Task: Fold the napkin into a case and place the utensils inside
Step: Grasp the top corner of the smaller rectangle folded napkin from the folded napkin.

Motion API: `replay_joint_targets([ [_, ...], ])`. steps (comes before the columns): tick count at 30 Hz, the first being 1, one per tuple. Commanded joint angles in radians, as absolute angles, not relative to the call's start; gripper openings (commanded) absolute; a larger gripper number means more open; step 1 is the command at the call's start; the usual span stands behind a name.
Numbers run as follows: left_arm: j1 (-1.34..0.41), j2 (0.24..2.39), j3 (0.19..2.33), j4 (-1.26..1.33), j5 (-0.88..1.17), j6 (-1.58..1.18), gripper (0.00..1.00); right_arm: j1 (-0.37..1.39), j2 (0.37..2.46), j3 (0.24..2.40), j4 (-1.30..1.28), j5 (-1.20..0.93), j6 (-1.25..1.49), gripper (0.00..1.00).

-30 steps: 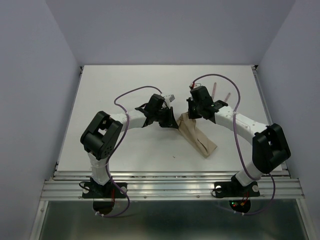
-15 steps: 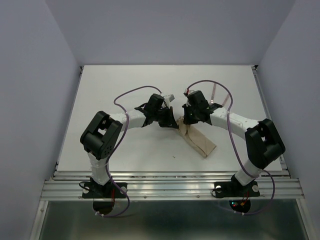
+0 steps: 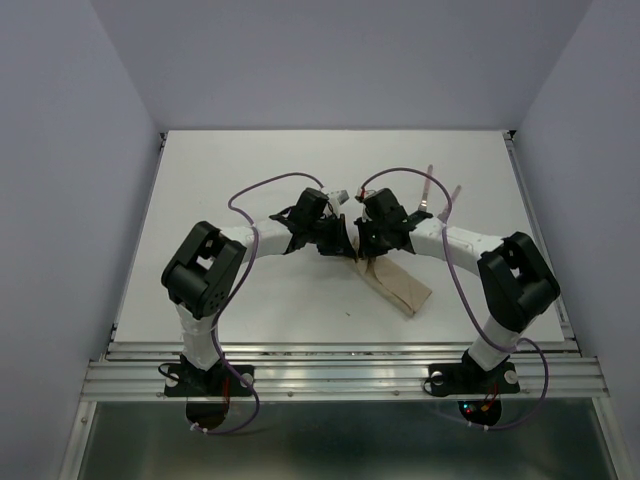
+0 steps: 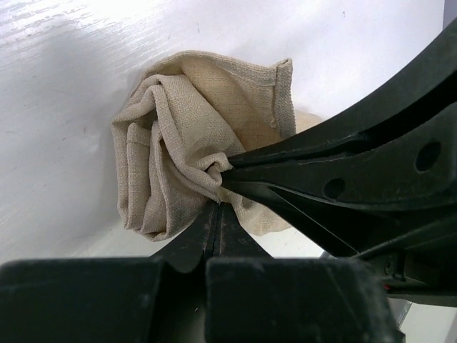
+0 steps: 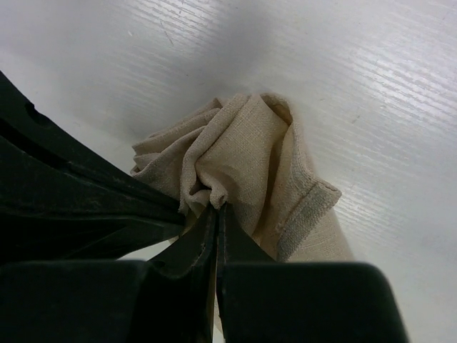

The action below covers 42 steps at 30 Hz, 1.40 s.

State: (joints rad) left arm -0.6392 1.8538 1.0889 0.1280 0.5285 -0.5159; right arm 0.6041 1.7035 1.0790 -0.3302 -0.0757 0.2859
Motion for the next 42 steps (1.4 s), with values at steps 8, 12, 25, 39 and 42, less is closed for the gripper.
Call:
replay_joint_targets([
  [8,-0.63,1.859,1.126,0.144,0.558,-0.5,0.0,0.617,1.747,1.017,-0.123,-0.205,0.451,0.01],
  [12,-0.63,1.853,1.121,0.146,0.56,-0.497,0.0,0.617,1.759,0.933,0.103,-0.297,0.555,0.01],
  [25,-0.626,1.835,1.097,0.155,0.568,-0.48,0.0,0.617,1.729,0.956,0.038,-0.127,0.571,0.06],
  [39,-0.624,1.841,1.12,0.143,0.569,-0.465,0.0,0.617,1.537,0.991,-0.086,-0.06,0.525,0.32],
  [42,-0.626,1.836,1.117,0.146,0.571,-0.463,0.0,0.617,1.526,0.986,-0.092,-0.031,0.529,0.32],
])
